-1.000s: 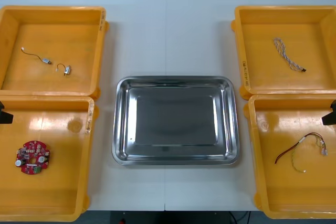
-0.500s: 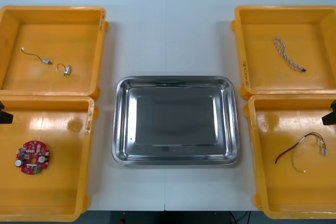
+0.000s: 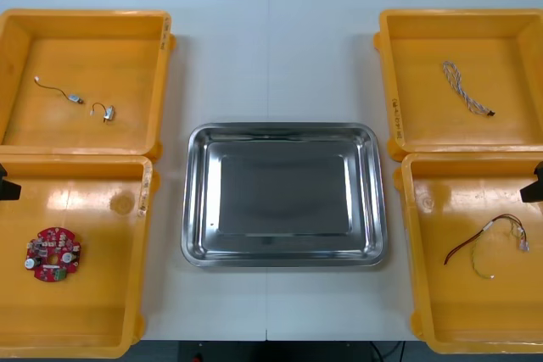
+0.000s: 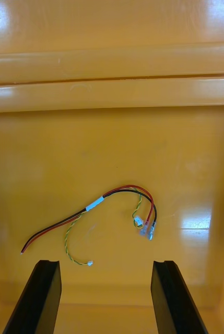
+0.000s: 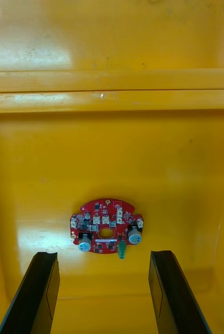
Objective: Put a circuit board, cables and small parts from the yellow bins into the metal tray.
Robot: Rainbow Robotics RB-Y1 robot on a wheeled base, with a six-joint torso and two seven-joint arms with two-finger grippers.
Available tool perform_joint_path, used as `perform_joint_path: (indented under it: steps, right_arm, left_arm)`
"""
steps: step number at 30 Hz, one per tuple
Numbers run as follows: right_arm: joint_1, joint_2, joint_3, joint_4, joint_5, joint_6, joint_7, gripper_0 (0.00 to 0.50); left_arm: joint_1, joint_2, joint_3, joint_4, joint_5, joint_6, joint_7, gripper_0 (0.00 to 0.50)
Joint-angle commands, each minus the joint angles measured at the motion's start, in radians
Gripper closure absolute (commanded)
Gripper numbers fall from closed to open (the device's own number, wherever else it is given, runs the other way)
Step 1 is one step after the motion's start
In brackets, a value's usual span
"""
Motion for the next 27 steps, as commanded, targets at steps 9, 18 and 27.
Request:
perform_joint_path:
  steps: [9,18,27]
  right_arm:
    - [0.016,-0.001,-0.023,-0.029,0.001,0.003,-0.047,0.000]
    - [0.018,0.007,-0.023,-0.029,0.010,0.003,-0.061,0.000]
    - [0.020,0.065,-0.023,-0.029,0.016,0.003,-0.221,0.000]
  left_arm:
    - [0.077,0.007,-0.019,-0.100,-0.048,0.007,0.073,0.000]
    - [0.129,-0.054,-0.034,-0.135,-0.071,0.007,0.069,0.000]
    - [0.184,-0.108,-0.072,-0.143,-0.115,-0.051,0.052,0.000]
